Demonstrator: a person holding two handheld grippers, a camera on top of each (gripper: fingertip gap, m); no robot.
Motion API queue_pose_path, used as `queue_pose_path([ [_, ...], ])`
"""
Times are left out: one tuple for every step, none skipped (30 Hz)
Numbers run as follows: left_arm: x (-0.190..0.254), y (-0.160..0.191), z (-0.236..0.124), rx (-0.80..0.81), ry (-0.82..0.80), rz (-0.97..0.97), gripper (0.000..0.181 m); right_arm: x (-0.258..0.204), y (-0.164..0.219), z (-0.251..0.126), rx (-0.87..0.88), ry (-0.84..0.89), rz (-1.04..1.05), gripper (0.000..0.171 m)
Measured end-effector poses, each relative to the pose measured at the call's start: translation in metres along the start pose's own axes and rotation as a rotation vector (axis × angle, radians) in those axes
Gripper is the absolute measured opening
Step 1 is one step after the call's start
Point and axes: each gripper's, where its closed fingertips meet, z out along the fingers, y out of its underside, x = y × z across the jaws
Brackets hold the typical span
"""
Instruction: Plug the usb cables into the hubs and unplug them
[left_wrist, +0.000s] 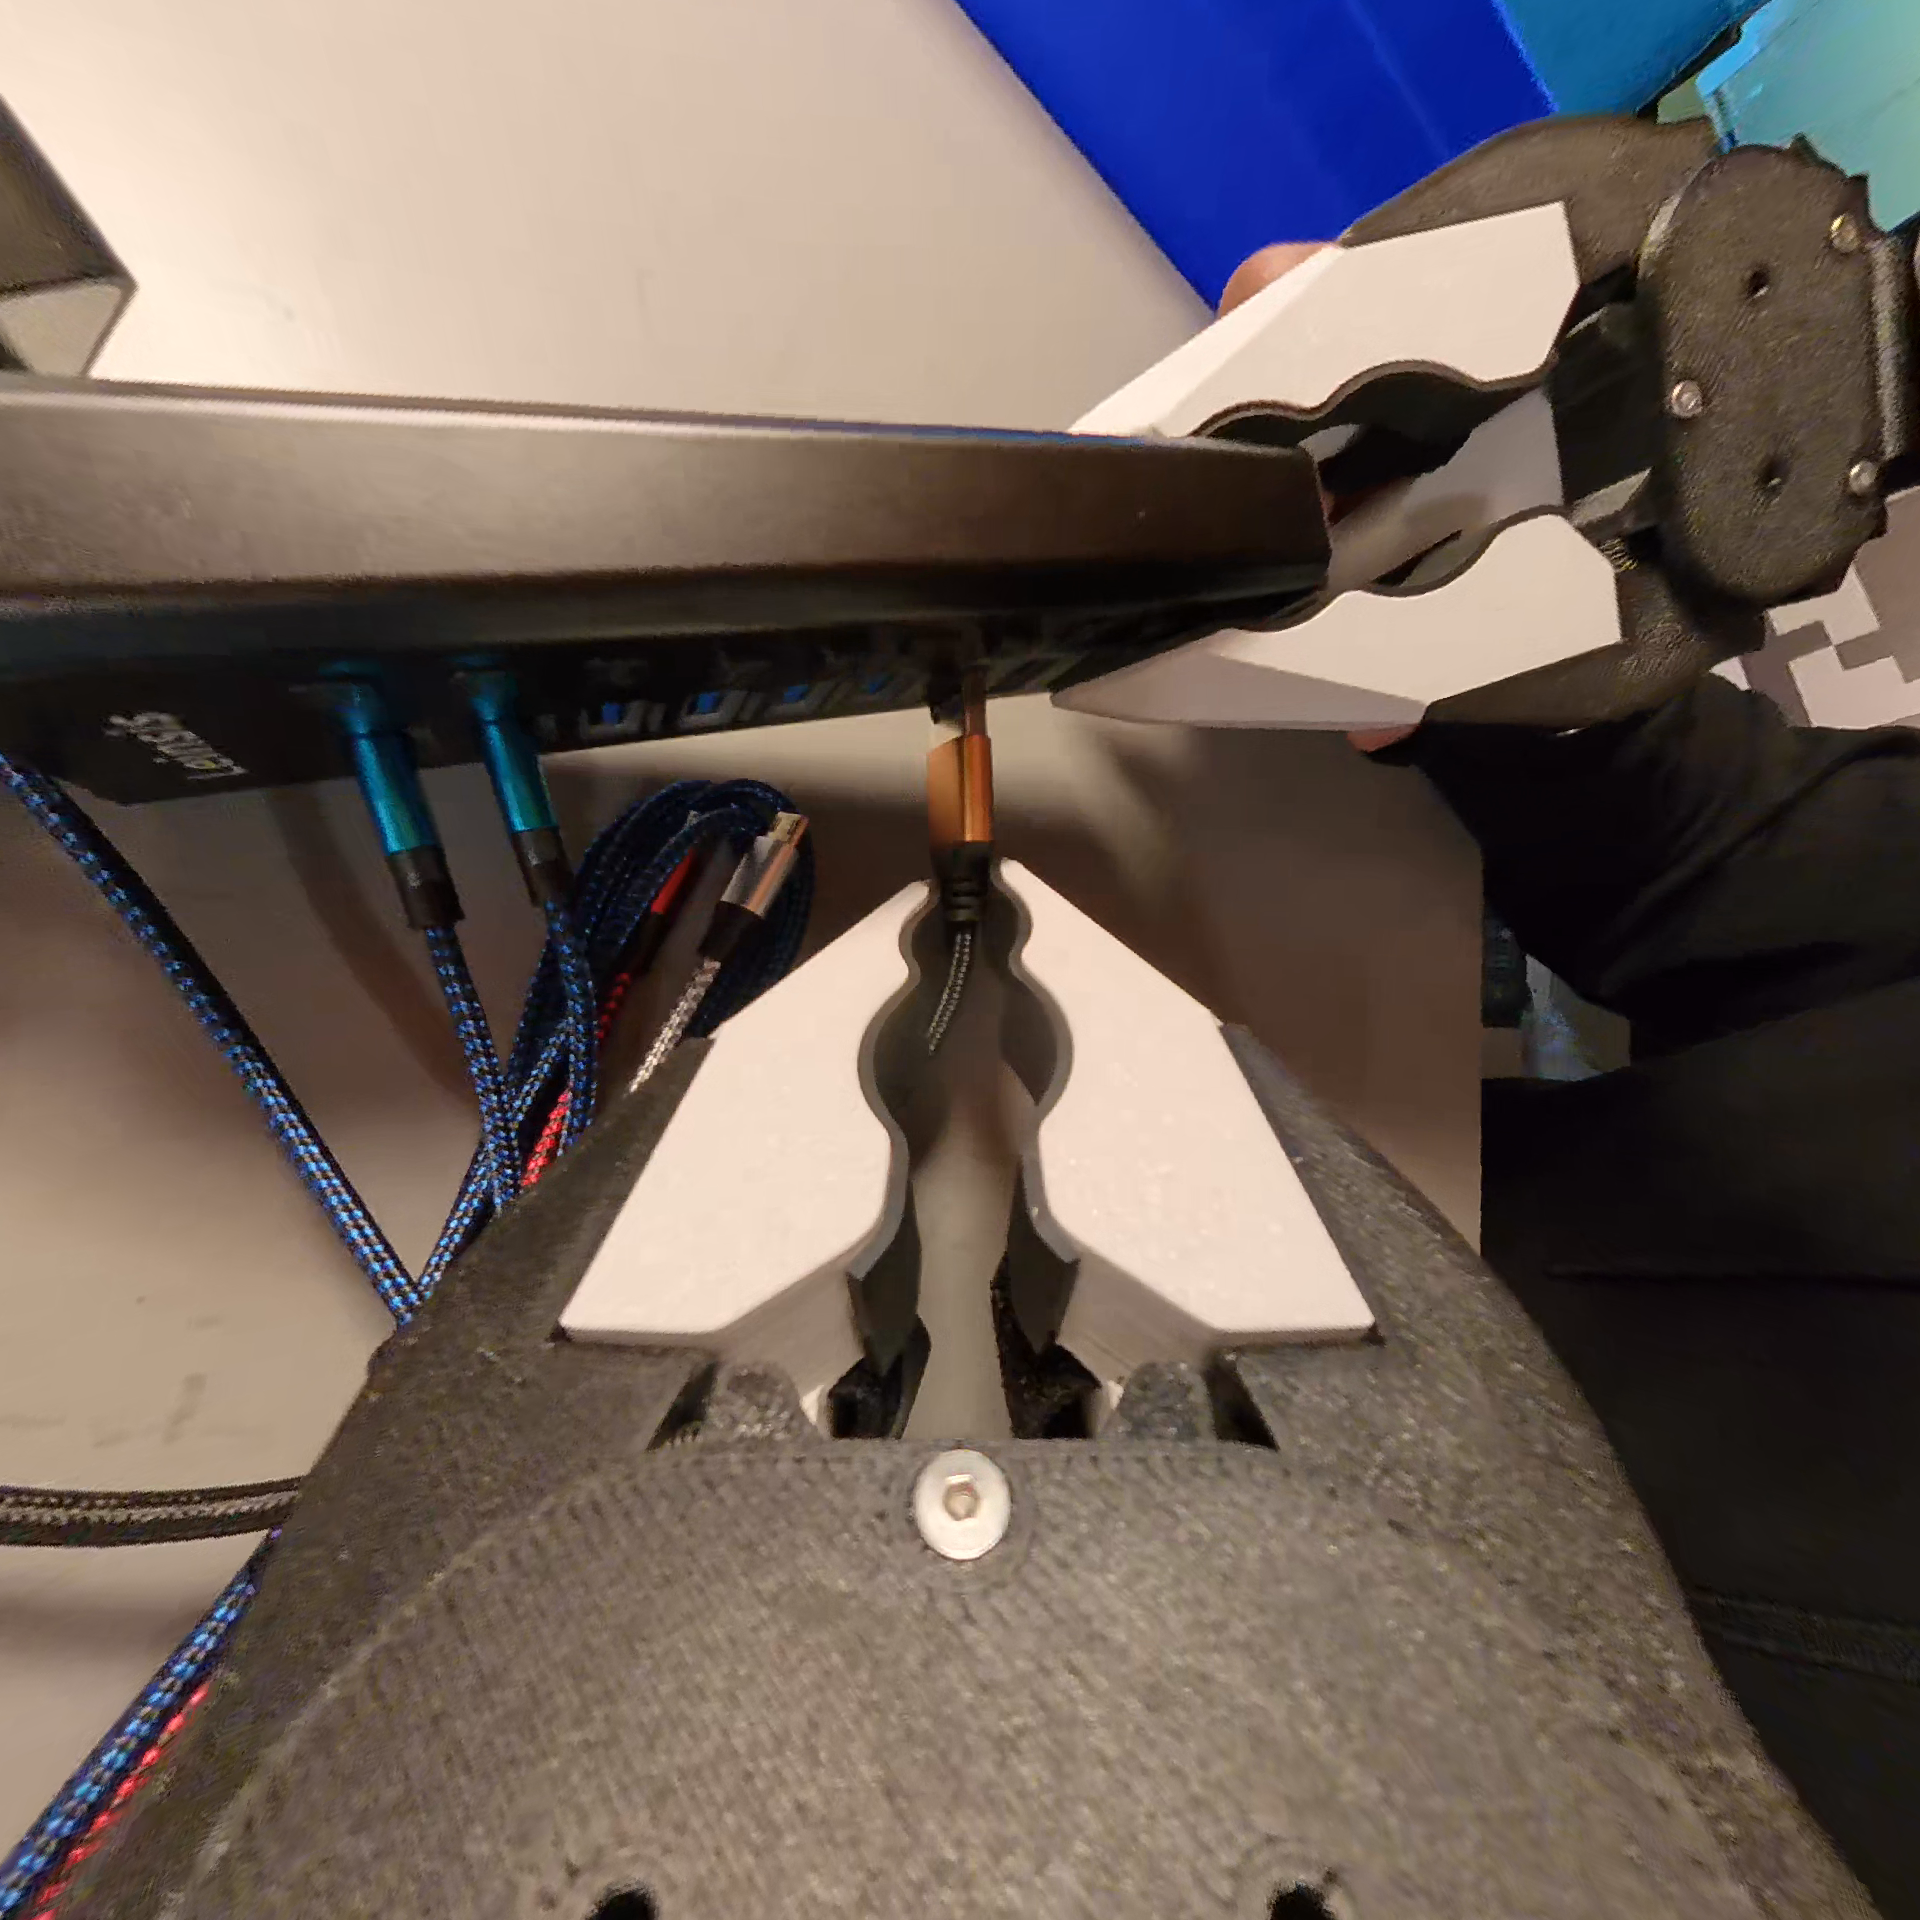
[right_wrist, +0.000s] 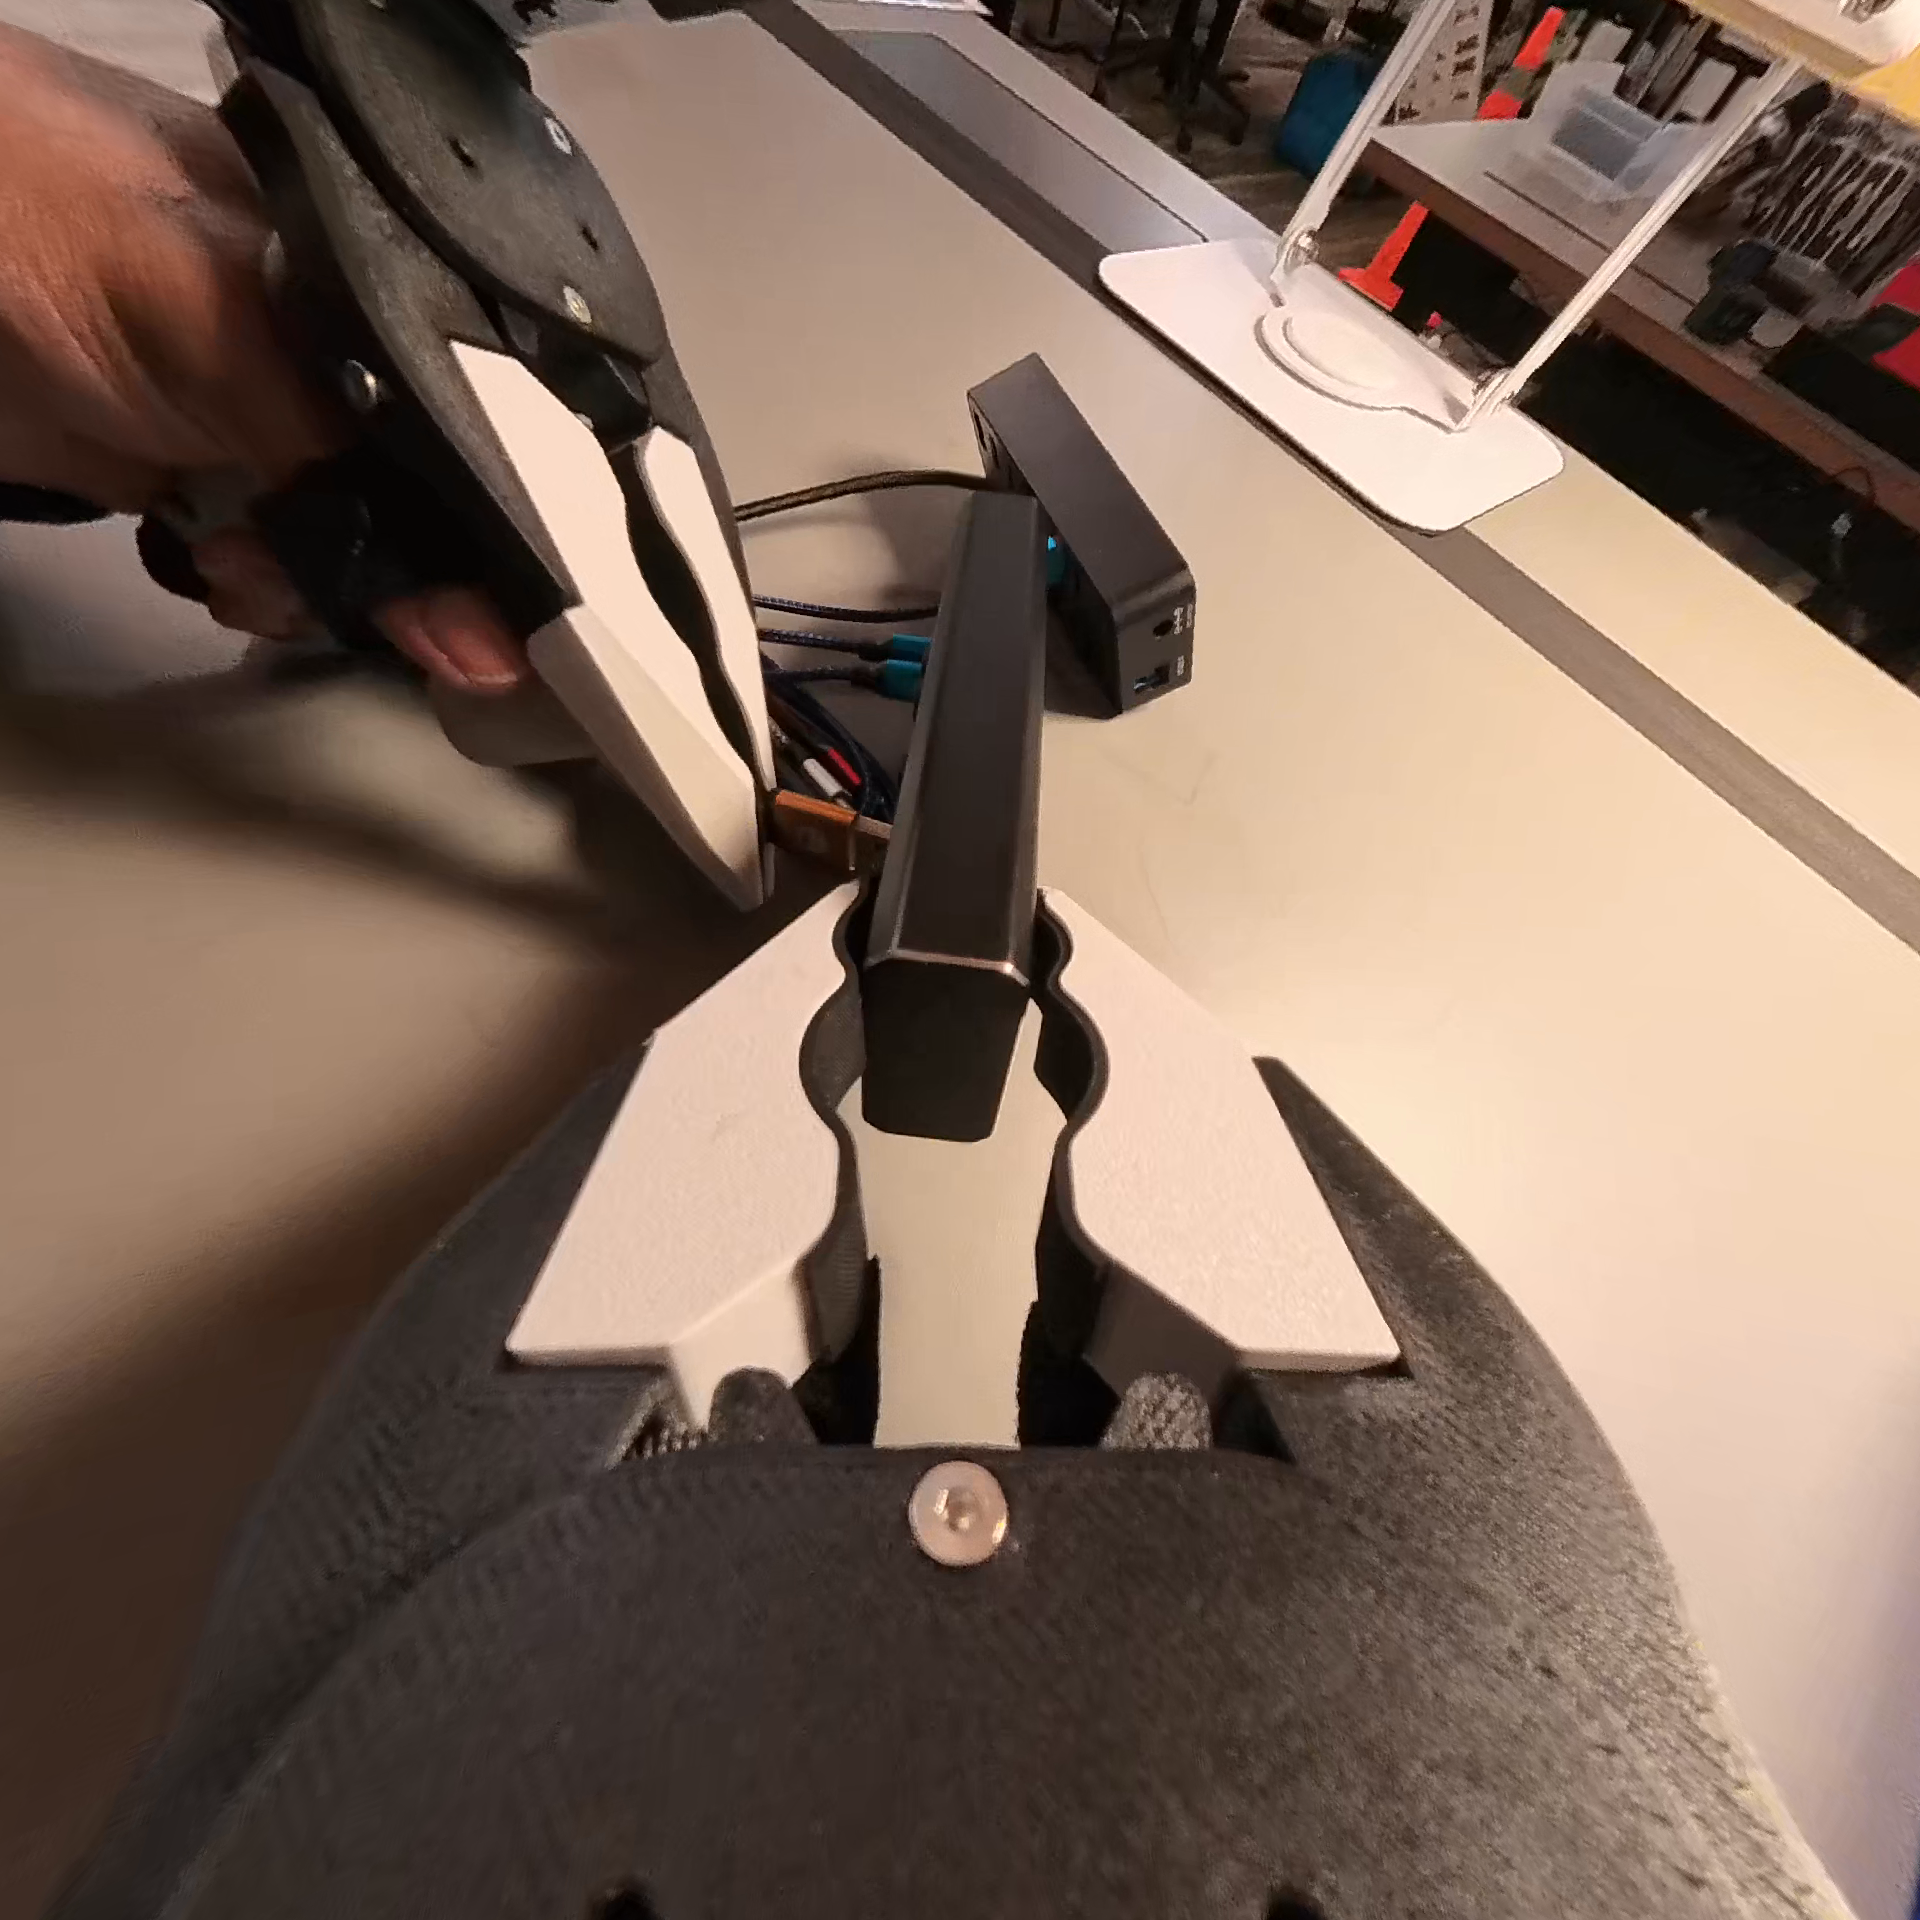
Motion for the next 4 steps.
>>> queue_pose_path([
  [0.0, 0.0, 0.001, 0.005, 0.003, -0.008, 0.008, 0.0, 0.001, 0.0, -0.004, -0.005, 0.015, 0.027],
  [0.0, 0.0, 0.001, 0.007, 0.002, -0.016, 0.008, 0.0, 0.003, 0.001, -0.015, -0.011, 0.031, 0.027],
  [-0.002, 0.001, 0.002, 0.004, -0.008, -0.019, 0.008, 0.0, 0.007, 0.002, -0.038, -0.017, 0.049, 0.027],
  [-0.004, 0.003, 0.004, -0.005, -0.028, -0.017, 0.008, 0.0, 0.013, 0.004, -0.067, -0.021, 0.068, 0.027],
])
